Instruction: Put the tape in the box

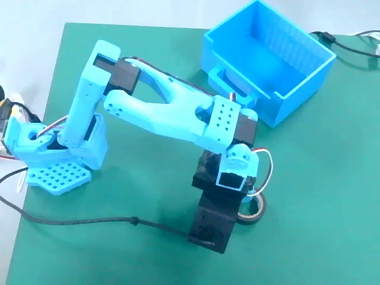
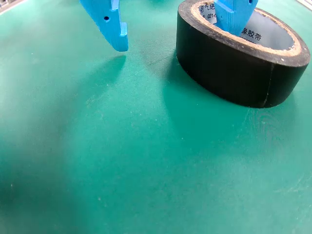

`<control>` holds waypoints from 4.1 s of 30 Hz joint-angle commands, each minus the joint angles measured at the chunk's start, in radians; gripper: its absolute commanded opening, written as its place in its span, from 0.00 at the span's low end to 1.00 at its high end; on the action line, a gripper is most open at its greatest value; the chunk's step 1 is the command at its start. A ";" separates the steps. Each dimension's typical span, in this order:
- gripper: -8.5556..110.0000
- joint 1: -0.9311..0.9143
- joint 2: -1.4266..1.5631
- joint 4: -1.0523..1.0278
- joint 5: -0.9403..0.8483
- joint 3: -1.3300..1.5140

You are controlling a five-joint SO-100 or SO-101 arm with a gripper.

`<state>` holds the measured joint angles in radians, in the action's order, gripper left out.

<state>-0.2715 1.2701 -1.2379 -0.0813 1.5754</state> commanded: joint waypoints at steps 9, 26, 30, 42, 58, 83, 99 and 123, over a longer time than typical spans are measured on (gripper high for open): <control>0.26 -0.028 0.011 -0.018 -0.017 -0.043; 0.24 -0.032 0.011 -0.014 -0.018 -0.043; 0.12 -0.034 0.009 -0.014 -0.020 -0.043; 0.07 -0.038 0.009 -0.014 -0.032 -0.043; 0.07 -0.077 0.201 -0.035 -0.049 -0.055; 0.07 0.179 0.474 -0.324 -0.011 -0.575; 0.07 0.618 0.196 -0.267 0.080 -0.816; 0.07 0.779 -0.043 -0.161 0.091 -0.816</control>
<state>0.5031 1.2118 -1.4082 -0.0031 0.8514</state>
